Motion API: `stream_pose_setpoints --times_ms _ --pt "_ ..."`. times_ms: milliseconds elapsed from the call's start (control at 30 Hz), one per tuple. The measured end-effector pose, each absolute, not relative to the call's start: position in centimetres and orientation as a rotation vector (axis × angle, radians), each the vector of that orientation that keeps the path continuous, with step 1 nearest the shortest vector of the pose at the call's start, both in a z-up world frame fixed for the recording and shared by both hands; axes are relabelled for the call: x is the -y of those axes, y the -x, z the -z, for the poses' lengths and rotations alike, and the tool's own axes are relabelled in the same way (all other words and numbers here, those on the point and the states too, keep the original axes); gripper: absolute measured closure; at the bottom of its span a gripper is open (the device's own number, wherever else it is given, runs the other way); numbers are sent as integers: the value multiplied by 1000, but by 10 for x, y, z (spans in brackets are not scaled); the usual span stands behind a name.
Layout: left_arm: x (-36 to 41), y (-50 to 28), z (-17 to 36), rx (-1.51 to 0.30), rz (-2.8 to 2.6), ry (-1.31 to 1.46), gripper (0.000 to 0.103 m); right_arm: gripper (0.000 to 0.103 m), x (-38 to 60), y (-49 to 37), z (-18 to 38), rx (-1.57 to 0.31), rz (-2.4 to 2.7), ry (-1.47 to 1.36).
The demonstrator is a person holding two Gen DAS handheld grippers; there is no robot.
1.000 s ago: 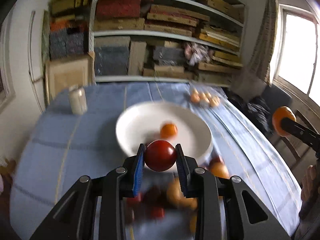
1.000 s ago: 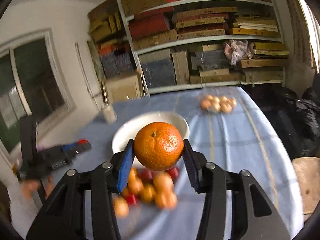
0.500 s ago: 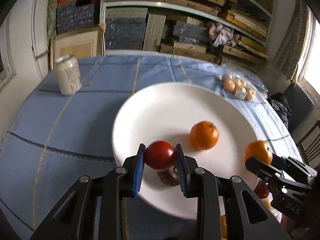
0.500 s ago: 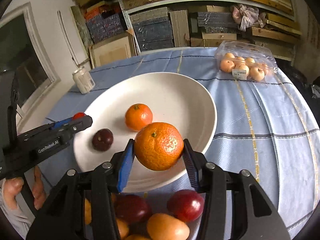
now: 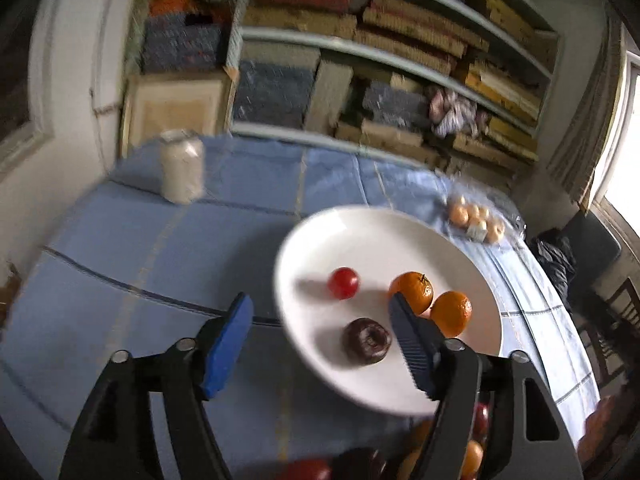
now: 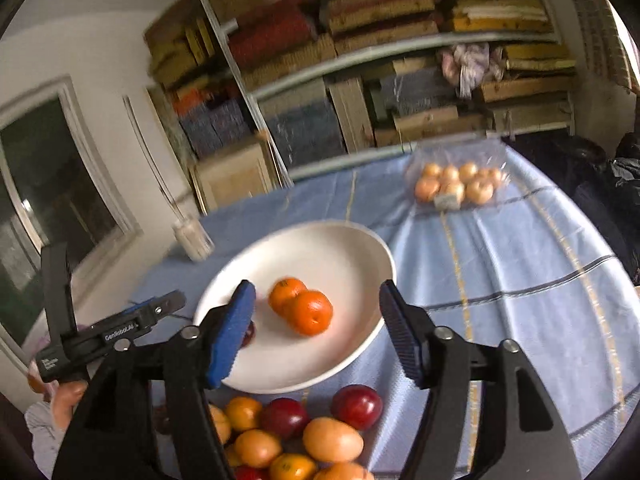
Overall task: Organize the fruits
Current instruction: 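Place the tomato on the plate while the right tool places the tangerine beside it, then grasp a yellow pear with the left tool while the right tool grasps a blotchy apple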
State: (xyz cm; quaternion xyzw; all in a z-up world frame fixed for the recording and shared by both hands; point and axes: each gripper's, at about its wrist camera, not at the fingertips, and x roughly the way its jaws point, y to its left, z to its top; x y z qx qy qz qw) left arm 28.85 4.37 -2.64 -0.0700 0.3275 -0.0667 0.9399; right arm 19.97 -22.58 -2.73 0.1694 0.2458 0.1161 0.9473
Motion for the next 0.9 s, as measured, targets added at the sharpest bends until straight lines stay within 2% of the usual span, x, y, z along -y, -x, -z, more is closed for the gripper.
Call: stream_pose_setpoints --times_ms 100,267,367,500,767,833,900 --pt "-50 -245 25 -605 88 91 19 21 232 -167 32 -449 -209 -342" --pt "-33 -189 42 -566 110 5 19 21 245 -128 64 -514 -173 -383" --pt "3 -172 50 -547 128 -150 19 16 255 -114 68 -495 -160 -426" --pt "48 -168 70 -516 103 -386 19 15 265 -108 73 -493 -146 -482" --pt "38 -193 82 -617 208 -257 19 15 265 -111 74 -513 -162 -480" --pt "39 -194 86 -647 252 -229 22 15 264 -111 73 -512 -170 -483" --pt "45 -198 91 -663 270 -247 34 15 264 -111 73 -512 -174 -485"
